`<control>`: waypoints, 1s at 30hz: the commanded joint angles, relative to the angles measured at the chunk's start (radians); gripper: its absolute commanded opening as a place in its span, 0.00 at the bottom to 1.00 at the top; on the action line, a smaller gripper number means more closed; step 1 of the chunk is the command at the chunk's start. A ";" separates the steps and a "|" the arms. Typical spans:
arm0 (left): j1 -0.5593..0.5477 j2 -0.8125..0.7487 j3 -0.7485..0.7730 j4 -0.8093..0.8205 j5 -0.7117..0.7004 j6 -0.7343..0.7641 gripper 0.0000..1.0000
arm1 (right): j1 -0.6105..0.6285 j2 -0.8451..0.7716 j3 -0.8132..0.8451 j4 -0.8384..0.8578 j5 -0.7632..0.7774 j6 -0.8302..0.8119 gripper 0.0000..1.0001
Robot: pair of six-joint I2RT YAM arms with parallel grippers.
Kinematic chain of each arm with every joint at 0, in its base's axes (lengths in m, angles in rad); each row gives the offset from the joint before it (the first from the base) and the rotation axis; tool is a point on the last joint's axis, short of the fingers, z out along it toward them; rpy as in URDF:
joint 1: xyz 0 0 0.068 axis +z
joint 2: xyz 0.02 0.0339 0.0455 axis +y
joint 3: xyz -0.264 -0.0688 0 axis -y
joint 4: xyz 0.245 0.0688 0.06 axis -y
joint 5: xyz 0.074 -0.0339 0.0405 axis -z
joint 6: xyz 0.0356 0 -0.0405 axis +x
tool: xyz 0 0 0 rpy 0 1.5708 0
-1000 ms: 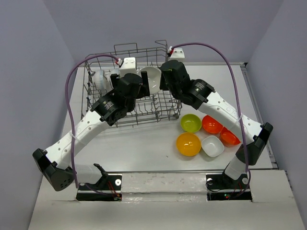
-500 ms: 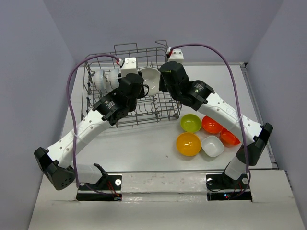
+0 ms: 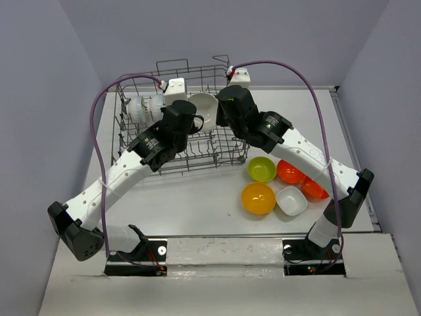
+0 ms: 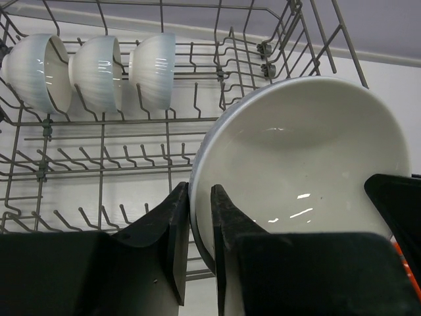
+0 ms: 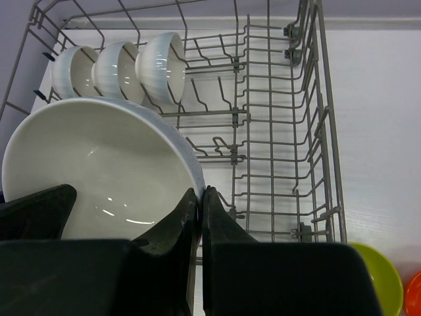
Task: Load the bowls into the dish rack
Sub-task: Pass from the right arm to the left
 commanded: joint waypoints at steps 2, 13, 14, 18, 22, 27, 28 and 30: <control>0.001 -0.008 -0.014 0.000 -0.006 0.003 0.02 | 0.005 -0.050 0.000 0.138 0.006 0.010 0.01; 0.001 -0.056 -0.022 -0.009 -0.035 0.006 0.00 | 0.014 -0.063 -0.023 0.152 -0.017 -0.005 0.05; 0.001 -0.056 -0.023 -0.009 -0.037 0.006 0.00 | 0.014 -0.064 -0.025 0.150 -0.018 -0.006 0.05; 0.001 -0.077 -0.025 -0.006 -0.050 0.006 0.00 | 0.014 -0.064 -0.026 0.152 -0.024 -0.007 0.10; 0.001 -0.097 -0.023 -0.002 -0.066 0.009 0.00 | 0.014 -0.063 -0.034 0.153 -0.033 -0.012 0.15; 0.001 -0.108 -0.012 -0.008 -0.089 0.018 0.00 | 0.014 -0.060 -0.036 0.155 -0.043 -0.016 0.30; 0.002 -0.110 -0.012 -0.008 -0.095 0.020 0.00 | 0.014 -0.061 -0.037 0.155 -0.041 -0.018 0.32; 0.002 -0.120 -0.014 -0.003 -0.099 0.020 0.00 | 0.014 -0.060 -0.036 0.156 -0.041 -0.019 0.36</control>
